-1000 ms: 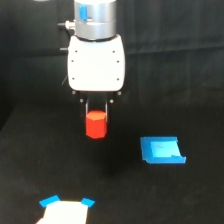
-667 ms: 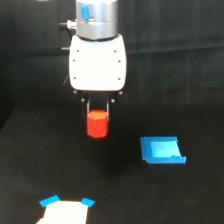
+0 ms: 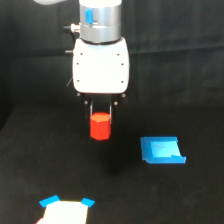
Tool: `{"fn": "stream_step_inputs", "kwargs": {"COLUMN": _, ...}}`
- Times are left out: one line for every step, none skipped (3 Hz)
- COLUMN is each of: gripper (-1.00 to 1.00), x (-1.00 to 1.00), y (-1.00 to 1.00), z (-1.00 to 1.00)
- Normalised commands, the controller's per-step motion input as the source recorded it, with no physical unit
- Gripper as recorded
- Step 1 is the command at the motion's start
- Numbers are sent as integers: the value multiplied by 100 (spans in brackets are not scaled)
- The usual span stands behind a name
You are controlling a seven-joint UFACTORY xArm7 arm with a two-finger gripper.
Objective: Pick up the red object from the table
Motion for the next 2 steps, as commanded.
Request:
{"fn": "stream_step_inputs", "kwargs": {"gripper": -100, "x": 11, "y": -27, "z": -24}}
{"fn": "stream_step_inputs", "kwargs": {"gripper": -100, "x": 16, "y": 24, "z": 37}}
